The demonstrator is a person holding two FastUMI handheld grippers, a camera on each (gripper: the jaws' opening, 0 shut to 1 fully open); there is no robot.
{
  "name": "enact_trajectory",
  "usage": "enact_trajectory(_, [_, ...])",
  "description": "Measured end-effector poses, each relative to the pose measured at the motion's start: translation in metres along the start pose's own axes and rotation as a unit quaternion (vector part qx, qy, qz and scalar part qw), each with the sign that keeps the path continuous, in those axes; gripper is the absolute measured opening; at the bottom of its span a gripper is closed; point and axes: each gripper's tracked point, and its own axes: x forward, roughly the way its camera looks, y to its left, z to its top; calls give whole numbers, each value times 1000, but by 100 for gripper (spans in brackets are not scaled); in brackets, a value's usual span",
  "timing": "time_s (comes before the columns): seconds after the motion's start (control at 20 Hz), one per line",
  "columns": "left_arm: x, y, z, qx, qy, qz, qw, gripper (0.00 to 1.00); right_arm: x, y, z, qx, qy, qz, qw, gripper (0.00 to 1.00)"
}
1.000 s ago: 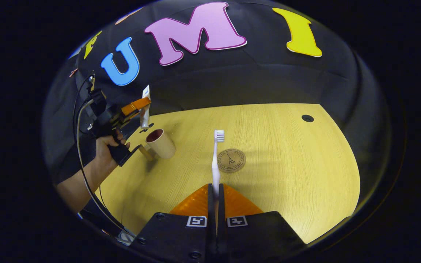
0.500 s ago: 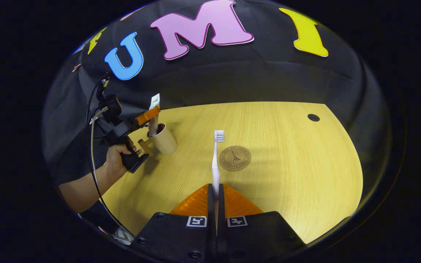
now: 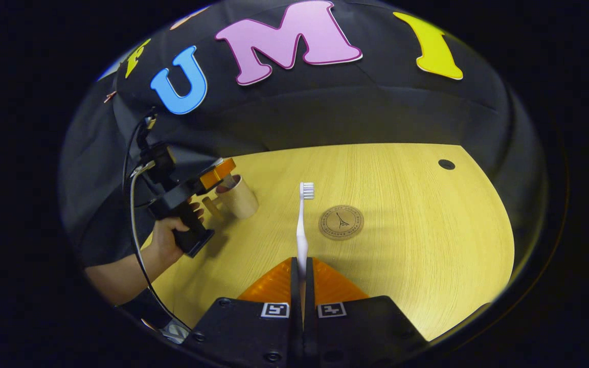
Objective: Put the toothbrush and toothpaste on the desktop into the cup, then pick up the cup and place it on the coaster on the desktop.
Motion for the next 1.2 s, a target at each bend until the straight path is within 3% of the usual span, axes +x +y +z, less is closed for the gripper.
enact_trajectory(0.15, [-57, 9, 6, 1, -4, 17, 1000, 100, 5, 8, 14, 1, -14, 7, 1000, 5])
enact_trajectory(0.35, [-145, 15, -9, -6, 28, 35, 999, 98, 26, 28, 52, -5, -47, 29, 998, 5])
enact_trajectory(0.6, [-228, 2, -46, -78, 81, 39, 993, 98, 56, 67, 108, -9, -95, 60, 994, 5])
enact_trajectory(0.7, [-246, -6, -60, -81, 96, 26, 992, 98, 67, 80, 123, -18, -107, 70, 992, 6])
enact_trajectory(1.2, [-265, 15, -62, -77, 91, 54, 991, 98, 125, 144, 167, -9, -170, 110, 979, 5])
